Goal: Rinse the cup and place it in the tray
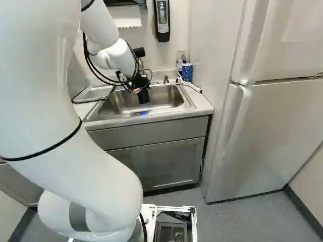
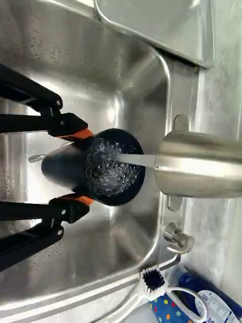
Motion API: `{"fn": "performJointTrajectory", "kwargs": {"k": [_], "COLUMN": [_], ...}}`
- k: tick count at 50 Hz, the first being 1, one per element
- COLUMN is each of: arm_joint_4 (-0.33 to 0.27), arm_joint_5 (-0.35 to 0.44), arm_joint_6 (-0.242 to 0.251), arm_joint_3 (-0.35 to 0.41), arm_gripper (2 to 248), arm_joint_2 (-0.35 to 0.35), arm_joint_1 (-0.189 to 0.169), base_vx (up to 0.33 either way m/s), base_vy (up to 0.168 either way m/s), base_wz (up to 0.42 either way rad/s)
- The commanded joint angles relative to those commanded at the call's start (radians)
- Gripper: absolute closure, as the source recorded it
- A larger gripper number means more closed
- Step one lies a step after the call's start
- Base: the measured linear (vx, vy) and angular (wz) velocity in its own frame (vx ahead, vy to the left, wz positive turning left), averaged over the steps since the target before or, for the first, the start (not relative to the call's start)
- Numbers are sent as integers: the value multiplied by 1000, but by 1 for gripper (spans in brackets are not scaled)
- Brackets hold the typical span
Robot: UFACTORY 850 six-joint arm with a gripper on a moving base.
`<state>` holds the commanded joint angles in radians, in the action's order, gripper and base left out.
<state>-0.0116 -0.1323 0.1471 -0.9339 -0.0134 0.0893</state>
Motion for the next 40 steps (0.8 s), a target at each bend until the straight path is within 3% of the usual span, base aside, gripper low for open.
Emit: {"fn": "performJointTrajectory", "kwargs": {"k": [40], "arm_joint_4": [0], "arm_joint_5": [0], "arm_joint_6": [0], "arm_joint_3": [-1], "arm_gripper": [128], "arm_joint_2": [-1], "arm_joint_1": [9], "base_vx": [0], "base_vy": [0], "base_wz": [0]}}
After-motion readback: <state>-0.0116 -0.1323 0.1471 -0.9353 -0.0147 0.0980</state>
